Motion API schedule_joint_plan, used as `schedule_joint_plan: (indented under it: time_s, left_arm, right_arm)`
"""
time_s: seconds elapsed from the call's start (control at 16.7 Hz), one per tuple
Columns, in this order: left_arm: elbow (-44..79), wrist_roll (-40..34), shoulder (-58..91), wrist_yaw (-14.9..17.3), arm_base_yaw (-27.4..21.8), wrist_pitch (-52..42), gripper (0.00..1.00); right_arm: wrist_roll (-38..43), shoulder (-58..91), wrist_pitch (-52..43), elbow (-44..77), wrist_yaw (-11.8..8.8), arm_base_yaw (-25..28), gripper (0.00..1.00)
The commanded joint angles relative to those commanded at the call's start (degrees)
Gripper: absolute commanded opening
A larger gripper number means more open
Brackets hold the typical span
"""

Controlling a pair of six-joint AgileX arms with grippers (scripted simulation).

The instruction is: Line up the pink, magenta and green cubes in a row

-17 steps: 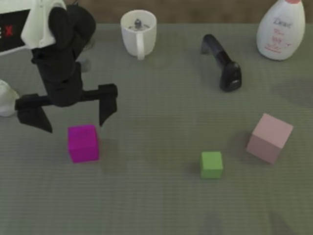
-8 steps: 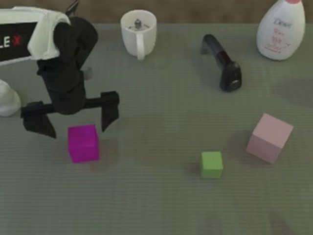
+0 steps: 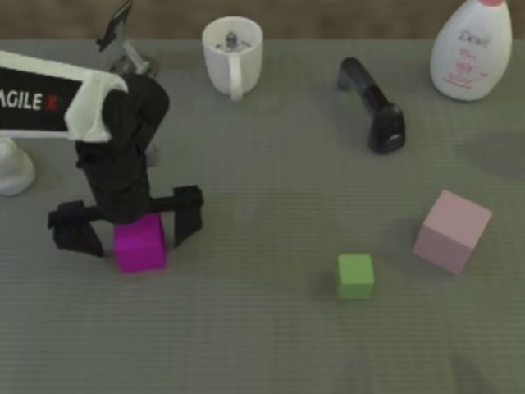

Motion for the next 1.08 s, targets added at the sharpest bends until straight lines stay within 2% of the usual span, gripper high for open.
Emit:
schedule_joint_plan:
  time_s: [0.18,0.96,1.08]
  left_arm:
    - [0.0,0.0,0.0,0.0,0.0,0.0,1.00]
    - [0.0,0.0,0.0,0.0,0.0,0.0,0.02]
    - [0.0,0.0,0.0,0.0,0.0,0.0,0.00]
  right_arm:
    - [0.0,0.0,0.0,0.0,0.0,0.0,1.00]
    - [0.0,0.0,0.0,0.0,0.0,0.0,1.00]
    - [0.0,0.0,0.0,0.0,0.0,0.0,1.00]
